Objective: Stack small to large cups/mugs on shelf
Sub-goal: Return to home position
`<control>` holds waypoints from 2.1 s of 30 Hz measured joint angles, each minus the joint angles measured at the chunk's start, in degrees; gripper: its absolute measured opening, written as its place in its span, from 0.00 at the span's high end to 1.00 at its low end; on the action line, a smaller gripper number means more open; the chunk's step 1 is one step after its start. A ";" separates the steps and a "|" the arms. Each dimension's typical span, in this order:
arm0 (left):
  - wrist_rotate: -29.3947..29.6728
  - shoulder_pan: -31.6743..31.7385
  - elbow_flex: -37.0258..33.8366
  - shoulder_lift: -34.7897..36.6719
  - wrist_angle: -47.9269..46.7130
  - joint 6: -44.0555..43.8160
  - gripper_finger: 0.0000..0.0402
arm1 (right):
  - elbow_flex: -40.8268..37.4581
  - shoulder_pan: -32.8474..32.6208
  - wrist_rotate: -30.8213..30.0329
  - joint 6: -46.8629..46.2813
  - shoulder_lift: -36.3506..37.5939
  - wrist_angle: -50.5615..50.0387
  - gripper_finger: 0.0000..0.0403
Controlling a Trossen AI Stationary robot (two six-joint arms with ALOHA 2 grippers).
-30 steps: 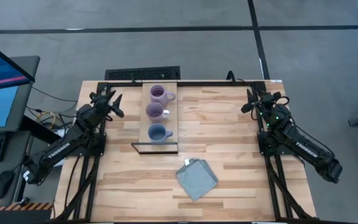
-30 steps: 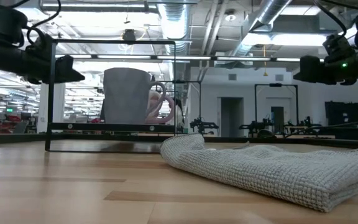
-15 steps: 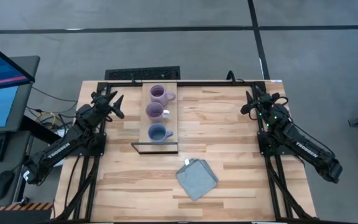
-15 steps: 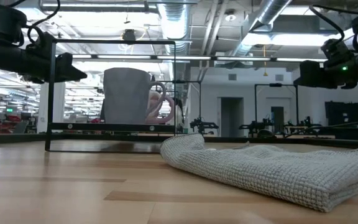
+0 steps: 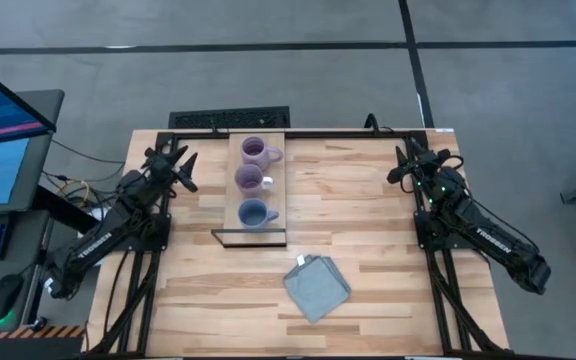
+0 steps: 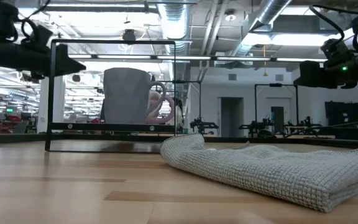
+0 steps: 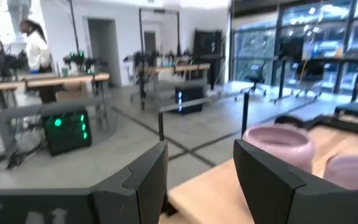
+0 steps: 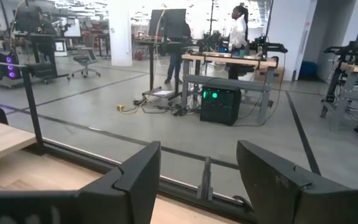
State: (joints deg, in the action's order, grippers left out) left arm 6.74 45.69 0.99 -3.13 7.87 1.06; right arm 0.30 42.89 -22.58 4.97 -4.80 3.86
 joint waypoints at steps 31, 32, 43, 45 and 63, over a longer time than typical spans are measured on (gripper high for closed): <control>-6.31 -0.24 0.28 2.88 -8.07 -1.16 0.56 | -0.02 -0.04 0.02 -2.41 -0.48 0.00 0.42; -6.31 -0.24 0.28 2.88 -8.10 -1.16 0.56 | -0.02 -0.04 0.02 -4.83 -0.48 0.00 0.42; -6.25 -0.22 0.28 2.88 -8.16 0.06 0.56 | -0.02 -0.04 0.02 -12.94 -0.48 0.00 0.42; -6.24 -0.22 0.28 2.88 -8.16 -1.37 0.56 | -0.02 -0.04 0.02 -12.94 -0.48 0.00 0.42; -6.10 -0.22 0.28 2.88 -8.20 -1.54 0.56 | -0.02 -0.04 0.02 -13.00 -0.48 0.00 0.42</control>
State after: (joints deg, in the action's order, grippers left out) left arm 0.64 45.47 1.28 -0.25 -0.34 -0.48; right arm 0.27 42.85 -22.57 -8.03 -5.28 3.85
